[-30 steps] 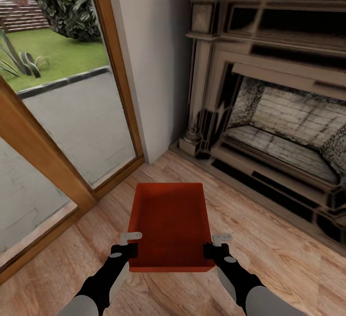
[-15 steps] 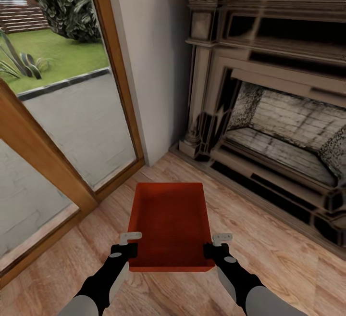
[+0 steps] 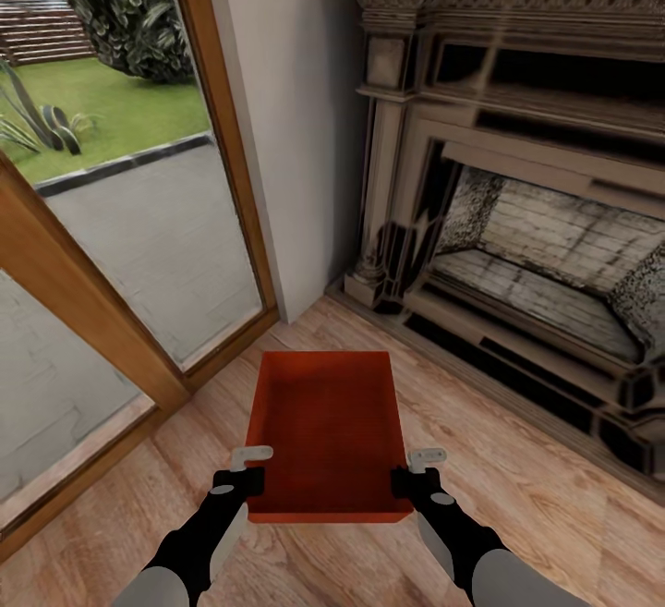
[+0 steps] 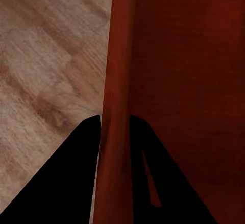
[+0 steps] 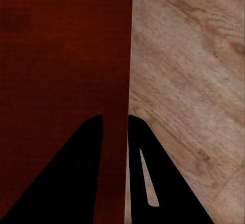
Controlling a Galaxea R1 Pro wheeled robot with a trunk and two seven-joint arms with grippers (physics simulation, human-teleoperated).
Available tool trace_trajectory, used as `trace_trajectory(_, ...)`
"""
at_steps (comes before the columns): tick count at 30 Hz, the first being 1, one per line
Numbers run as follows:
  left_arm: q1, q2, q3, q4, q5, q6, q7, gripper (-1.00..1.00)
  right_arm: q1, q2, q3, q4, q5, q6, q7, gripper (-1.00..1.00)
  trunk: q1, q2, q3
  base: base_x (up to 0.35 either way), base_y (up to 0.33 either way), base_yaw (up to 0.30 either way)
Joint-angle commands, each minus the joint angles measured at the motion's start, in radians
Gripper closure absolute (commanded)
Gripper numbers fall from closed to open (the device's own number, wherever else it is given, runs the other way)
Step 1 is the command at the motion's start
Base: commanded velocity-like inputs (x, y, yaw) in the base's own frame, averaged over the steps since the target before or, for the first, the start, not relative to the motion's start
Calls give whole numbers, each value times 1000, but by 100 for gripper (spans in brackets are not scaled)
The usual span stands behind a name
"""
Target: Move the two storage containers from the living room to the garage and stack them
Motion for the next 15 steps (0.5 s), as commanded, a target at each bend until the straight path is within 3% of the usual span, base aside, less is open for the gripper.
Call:
trace_trajectory(1,-1,2,-1,-12,-12,-1,16,100,0,-1,8,5,-14,-3,-9,100,-4,7,3,0,0,0)
trace_trajectory(15,-1,3,-1,-13,-12,-1,16,100,0,-4,8,5,-15,-11,-8,100,-58,105,46,0,0,0)
